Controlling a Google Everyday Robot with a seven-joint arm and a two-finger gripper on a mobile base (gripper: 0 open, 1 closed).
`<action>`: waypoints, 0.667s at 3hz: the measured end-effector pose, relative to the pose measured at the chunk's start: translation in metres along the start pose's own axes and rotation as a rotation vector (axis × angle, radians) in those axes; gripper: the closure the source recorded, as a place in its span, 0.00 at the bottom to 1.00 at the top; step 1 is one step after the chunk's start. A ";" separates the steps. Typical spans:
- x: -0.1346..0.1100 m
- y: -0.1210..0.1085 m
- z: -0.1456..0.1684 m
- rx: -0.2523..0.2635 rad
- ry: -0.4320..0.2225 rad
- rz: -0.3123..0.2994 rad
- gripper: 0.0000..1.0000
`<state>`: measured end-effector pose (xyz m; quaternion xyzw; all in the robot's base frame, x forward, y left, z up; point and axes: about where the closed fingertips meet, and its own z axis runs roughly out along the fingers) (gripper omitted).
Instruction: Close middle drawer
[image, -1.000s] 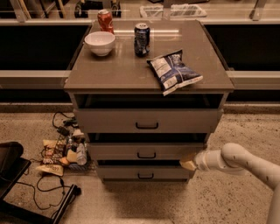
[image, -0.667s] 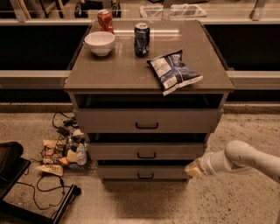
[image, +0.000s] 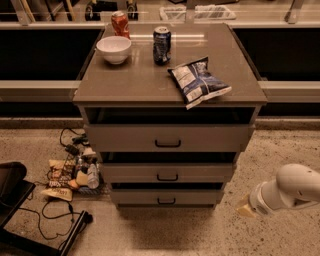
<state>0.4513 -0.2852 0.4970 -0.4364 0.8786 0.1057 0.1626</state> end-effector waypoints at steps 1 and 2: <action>0.008 0.008 -0.049 0.131 0.075 0.006 1.00; 0.004 0.008 -0.096 0.299 0.067 0.013 1.00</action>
Offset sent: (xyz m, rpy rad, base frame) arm -0.0252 -0.0479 0.1525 -0.3307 -0.4038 -0.2314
